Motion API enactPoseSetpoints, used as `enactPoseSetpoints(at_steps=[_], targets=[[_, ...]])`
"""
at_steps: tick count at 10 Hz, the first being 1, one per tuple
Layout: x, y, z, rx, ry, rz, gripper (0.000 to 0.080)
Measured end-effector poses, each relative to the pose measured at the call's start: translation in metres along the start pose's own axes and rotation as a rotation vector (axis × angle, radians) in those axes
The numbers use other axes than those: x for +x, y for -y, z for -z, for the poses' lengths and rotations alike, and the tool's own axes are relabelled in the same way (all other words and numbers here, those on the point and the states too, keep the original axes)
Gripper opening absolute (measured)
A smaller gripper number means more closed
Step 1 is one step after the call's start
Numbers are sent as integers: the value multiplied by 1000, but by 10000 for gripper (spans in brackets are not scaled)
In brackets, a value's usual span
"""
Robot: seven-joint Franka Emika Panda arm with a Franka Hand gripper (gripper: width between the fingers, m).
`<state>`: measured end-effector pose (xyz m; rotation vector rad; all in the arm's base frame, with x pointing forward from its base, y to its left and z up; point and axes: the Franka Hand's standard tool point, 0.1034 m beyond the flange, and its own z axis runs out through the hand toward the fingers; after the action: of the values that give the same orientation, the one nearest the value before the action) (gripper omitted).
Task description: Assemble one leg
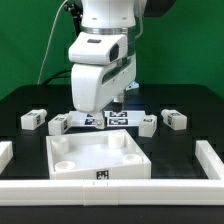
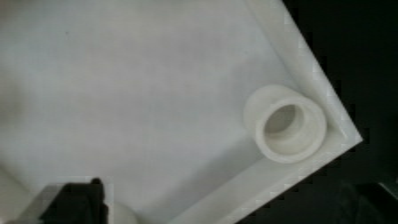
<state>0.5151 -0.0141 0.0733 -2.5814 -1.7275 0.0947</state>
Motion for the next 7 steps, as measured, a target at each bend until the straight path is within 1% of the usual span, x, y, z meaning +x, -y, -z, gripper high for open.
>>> enactPoseSetpoints(at_steps=[1,2,3,4,6,7], targets=[[-1,0,-1,-1,0,23,650],[-5,-4,-3,-14,-7,134,650],[-8,-6,-6,-45,-17,216,650],[-12,-2,-11,-34,-12,325,650],[-21,-1,-18,-40,-13,459,650],[-26,1,-21,-33,-12,464,650]])
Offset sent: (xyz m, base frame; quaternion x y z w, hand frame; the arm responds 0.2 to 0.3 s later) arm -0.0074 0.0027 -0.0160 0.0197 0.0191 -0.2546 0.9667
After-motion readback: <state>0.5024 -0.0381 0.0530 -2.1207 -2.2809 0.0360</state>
